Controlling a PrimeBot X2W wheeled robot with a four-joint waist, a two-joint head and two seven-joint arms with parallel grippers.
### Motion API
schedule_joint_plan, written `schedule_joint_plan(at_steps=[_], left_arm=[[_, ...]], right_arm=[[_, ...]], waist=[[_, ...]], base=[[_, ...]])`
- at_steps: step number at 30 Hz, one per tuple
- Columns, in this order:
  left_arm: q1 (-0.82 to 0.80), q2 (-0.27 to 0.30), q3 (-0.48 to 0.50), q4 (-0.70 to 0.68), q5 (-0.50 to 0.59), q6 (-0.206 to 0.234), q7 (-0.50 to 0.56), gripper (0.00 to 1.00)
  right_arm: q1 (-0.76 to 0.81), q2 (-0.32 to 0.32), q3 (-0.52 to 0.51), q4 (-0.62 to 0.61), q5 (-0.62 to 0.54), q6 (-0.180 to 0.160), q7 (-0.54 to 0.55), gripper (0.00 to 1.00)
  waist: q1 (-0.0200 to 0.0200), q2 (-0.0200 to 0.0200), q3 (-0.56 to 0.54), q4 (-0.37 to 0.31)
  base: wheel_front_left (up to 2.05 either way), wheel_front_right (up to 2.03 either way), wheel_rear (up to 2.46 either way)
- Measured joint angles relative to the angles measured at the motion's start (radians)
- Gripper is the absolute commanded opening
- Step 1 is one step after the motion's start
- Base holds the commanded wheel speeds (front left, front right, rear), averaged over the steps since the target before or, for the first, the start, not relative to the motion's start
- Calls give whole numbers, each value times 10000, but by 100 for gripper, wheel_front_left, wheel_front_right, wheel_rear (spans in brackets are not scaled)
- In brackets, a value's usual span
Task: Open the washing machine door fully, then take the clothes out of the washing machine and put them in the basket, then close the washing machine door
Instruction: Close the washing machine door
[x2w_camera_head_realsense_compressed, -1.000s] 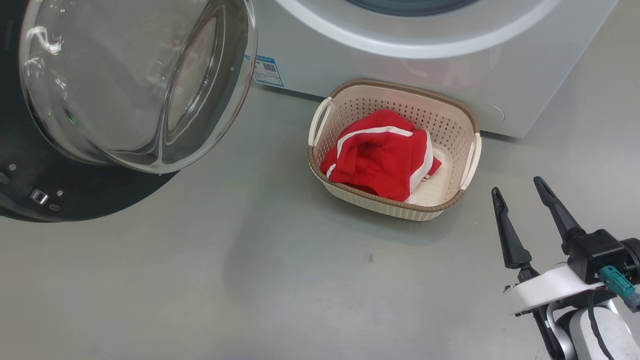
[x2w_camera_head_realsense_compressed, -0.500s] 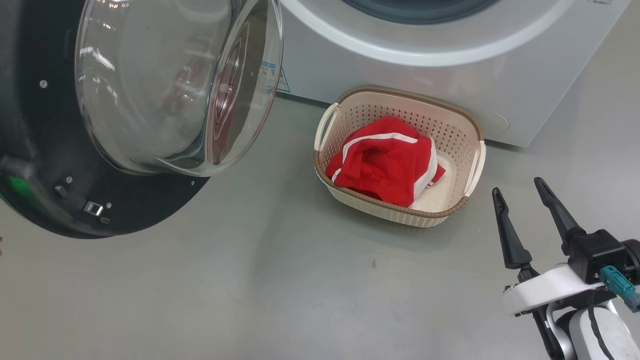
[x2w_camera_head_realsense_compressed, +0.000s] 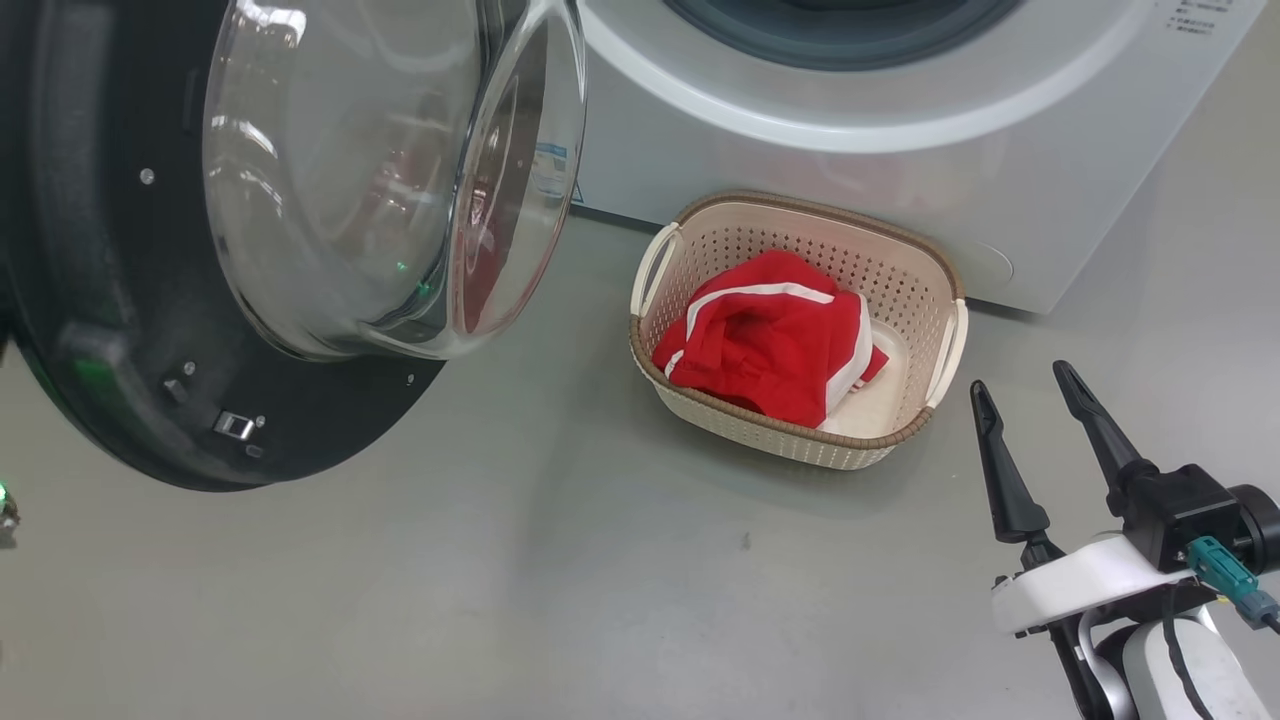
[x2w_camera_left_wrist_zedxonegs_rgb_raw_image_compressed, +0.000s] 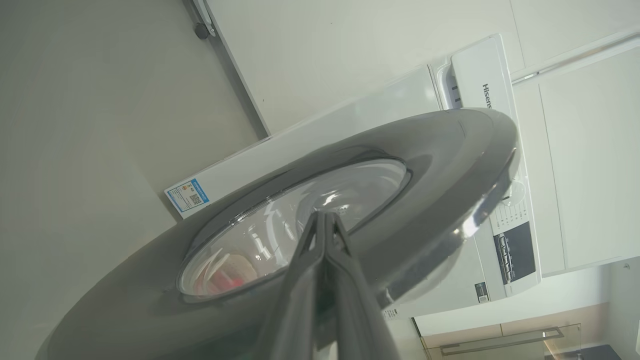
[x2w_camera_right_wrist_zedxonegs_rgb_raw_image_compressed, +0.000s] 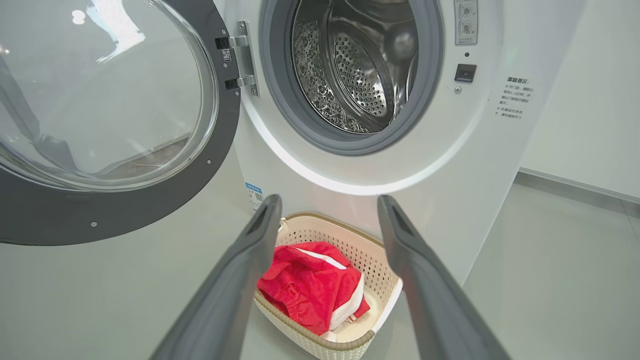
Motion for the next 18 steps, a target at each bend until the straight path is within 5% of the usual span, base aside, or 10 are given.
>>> schedule_joint_plan(at_steps=[18], left_arm=[[1317, -656, -307, -2178, -161, 0, 943, 0]], right_arm=[[-12, 378, 245, 222, 104, -2, -270, 100]], waist=[[0, 0, -144, -619]], base=[[0, 0, 0]])
